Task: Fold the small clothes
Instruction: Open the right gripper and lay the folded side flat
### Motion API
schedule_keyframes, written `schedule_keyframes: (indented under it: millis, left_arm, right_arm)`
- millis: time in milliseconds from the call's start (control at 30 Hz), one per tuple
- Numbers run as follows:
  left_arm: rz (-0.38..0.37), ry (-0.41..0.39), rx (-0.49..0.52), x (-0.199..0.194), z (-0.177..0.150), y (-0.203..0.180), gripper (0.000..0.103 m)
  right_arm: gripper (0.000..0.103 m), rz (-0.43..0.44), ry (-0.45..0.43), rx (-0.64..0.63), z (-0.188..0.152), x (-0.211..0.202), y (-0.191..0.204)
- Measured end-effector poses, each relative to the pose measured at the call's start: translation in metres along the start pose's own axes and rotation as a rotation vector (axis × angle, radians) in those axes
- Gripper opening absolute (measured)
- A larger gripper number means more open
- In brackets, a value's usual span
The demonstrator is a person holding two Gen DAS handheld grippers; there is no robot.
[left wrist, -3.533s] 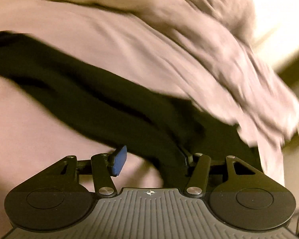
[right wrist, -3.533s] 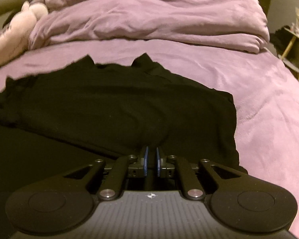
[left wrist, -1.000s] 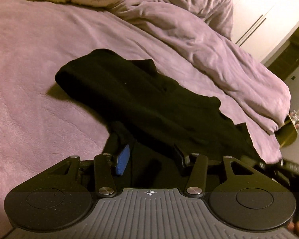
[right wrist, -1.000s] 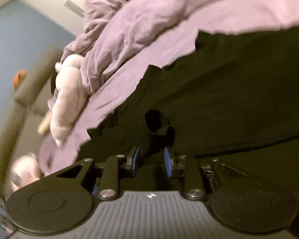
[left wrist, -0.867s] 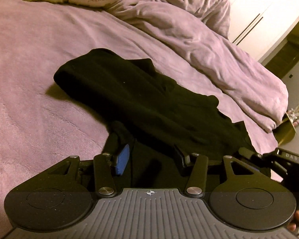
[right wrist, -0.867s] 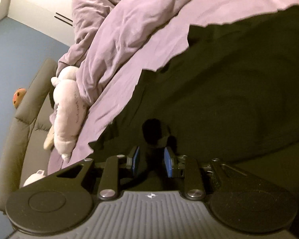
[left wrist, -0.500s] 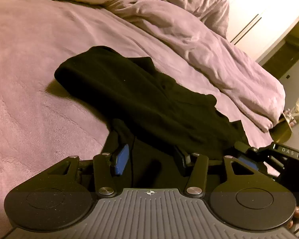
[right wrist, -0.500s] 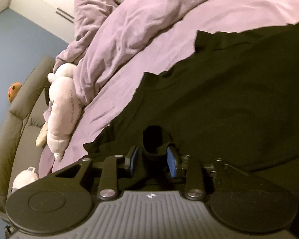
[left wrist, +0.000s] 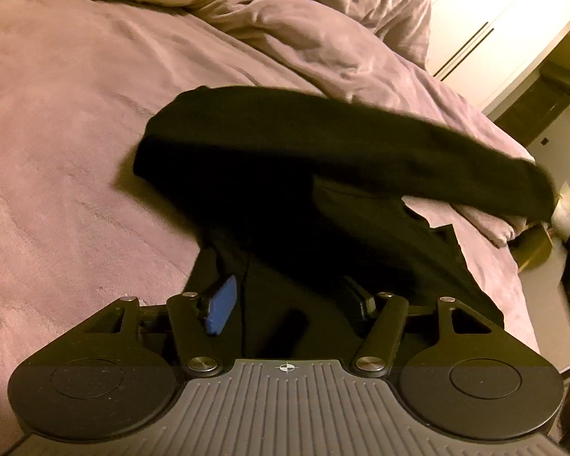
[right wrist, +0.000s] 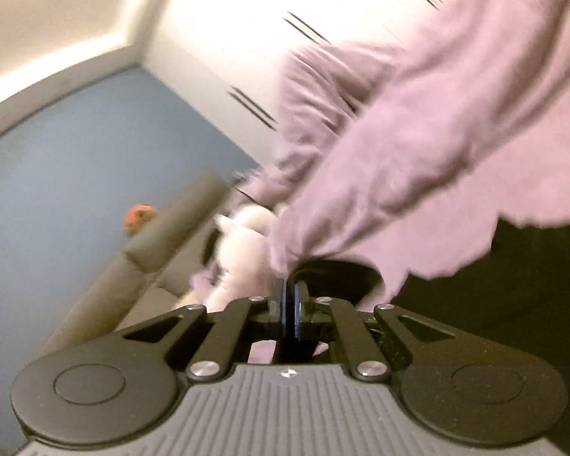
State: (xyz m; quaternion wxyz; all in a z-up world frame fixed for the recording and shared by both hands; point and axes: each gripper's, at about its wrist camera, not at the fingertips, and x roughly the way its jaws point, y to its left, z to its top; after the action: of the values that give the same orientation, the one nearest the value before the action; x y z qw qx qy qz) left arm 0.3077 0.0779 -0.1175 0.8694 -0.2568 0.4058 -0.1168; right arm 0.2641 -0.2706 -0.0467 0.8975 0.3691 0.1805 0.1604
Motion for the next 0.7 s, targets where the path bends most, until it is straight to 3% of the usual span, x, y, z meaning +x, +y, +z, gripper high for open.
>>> schedule_keyframes:
  millis: [67, 167, 233, 400, 533, 700]
  left_arm:
    - [0.002, 0.0, -0.001, 0.001, 0.0, 0.0, 0.066]
    - [0.02, 0.011, 0.004, 0.0, 0.001, -0.006, 0.066]
    - [0.032, 0.02, 0.027, -0.003, 0.003, -0.011, 0.066]
    - [0.098, 0.023, 0.094, -0.008, 0.008, -0.025, 0.07]
    - [0.104, 0.012, 0.15, -0.009, 0.008, -0.037, 0.078]
    - [0.144, 0.016, 0.174, -0.003, 0.006, -0.044, 0.08]
  right_arm:
    - [0.004, -0.115, 0.063, -0.027, -0.009, -0.009, -0.02]
    - [0.007, -0.285, 0.194, 0.045, -0.028, -0.011, -0.065]
    - [0.007, -0.358, 0.216, 0.09, -0.035, -0.017, -0.086]
    - [0.011, -0.316, 0.211, 0.178, -0.029, -0.009, -0.101]
    - [0.027, -0.295, 0.268, 0.17, -0.027, 0.022, -0.1]
    - [0.028, -0.267, 0.307, 0.209, -0.031, 0.044, -0.095]
